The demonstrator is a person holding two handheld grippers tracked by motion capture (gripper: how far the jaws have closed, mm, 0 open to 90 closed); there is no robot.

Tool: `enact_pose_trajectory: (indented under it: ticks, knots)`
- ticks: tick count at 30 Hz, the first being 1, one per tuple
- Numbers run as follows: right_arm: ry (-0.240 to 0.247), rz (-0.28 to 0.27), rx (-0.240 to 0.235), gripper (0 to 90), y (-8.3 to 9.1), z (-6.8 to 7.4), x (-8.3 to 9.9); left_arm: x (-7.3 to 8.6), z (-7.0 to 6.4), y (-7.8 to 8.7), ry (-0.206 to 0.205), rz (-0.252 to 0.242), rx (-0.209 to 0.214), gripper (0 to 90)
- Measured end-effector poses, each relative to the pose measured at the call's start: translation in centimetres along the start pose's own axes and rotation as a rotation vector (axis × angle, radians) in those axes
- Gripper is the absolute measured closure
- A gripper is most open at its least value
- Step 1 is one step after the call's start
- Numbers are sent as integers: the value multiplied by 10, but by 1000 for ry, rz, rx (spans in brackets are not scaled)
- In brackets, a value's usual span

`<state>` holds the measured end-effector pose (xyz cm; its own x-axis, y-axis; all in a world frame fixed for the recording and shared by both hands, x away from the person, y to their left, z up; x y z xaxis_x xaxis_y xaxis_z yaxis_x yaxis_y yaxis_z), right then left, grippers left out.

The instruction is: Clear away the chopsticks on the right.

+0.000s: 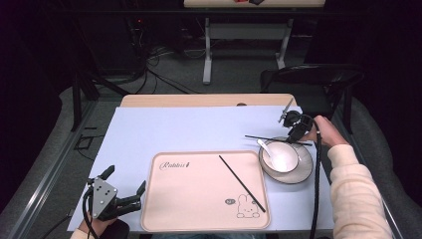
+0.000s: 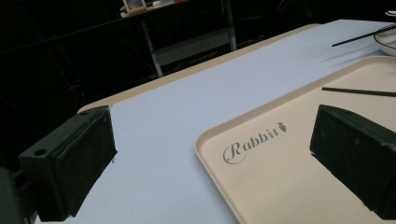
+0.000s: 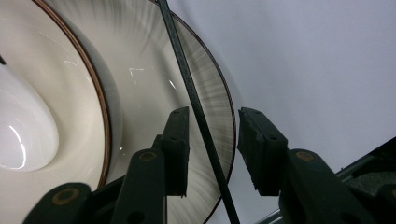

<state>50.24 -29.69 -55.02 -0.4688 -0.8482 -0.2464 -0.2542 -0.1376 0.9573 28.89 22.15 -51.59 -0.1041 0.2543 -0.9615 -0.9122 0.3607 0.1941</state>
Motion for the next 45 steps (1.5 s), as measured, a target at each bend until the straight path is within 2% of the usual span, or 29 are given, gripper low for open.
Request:
enact_pose_trajectory:
  ticks: [6, 9, 13, 15, 19, 23, 24, 26, 30, 31, 33, 34, 35, 36, 37, 38, 45]
  knots:
    - [-32, 26, -43, 710, -10, 1, 7, 0, 0, 0, 1, 0, -1, 0]
    - [-19, 33, -46, 739, -14, 0, 11, 0, 0, 0, 0, 1, -1, 0]
    - [-42, 3, -50, 785, -16, 2, 13, 0, 0, 0, 0, -1, -2, 0]
    - [-29, -9, -49, 809, -17, 3, 14, 0, 0, 0, 1, -1, -3, 0]
    - [-46, -29, -54, 848, -17, 5, 16, 0, 0, 0, -1, 0, -2, 0]
    - [-52, -46, -57, 850, -17, 6, 17, 0, 0, 0, 0, -1, -2, 0]
    - [-60, -42, -44, 851, -17, 6, 17, 0, 0, 0, 0, -1, -2, 0]
    - [-75, -38, -37, 852, -12, 7, 17, 0, 0, 0, -1, -1, -2, 0]
    - [-86, -73, -12, 852, -3, 9, 13, 0, 0, 0, 0, -1, -1, 0]
    - [-96, -62, -2, 852, 2, 10, 13, 0, 0, 0, -1, 0, -1, 0]
    - [-86, -73, 22, 852, 7, 11, 10, 0, 0, 0, -1, -1, -2, 0]
    - [-93, -65, 27, 852, 11, 13, 9, 0, 0, 0, -2, -1, -1, 0]
    - [-121, -66, 30, 852, 15, 17, 8, 0, 0, 0, -2, -1, -2, 0]
    - [-124, -87, 34, 852, 17, 18, 6, 0, 0, 0, -1, -1, -2, 0]
    - [-104, -82, 51, 852, 20, 17, 6, 0, 0, 0, -1, -1, -1, 0]
    - [-127, -83, 51, 852, 23, 20, 5, 0, 0, 0, -3, 0, -1, 0]
    - [-187, -95, 74, 852, 42, 27, 1, 0, 0, 0, -3, 0, -1, 0]
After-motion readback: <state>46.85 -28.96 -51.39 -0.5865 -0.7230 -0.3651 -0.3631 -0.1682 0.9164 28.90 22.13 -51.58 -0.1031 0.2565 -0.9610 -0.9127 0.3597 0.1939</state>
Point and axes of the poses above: each handheld gripper's, and its own axes: y roughly backward along the jaws, x roughly out of its underside, z roughly to its left, the point moved 7 cm from there along -y, roughly forward along the jaws, and after that the axes turned 4 degrees about -z, right-handed, at the moved point
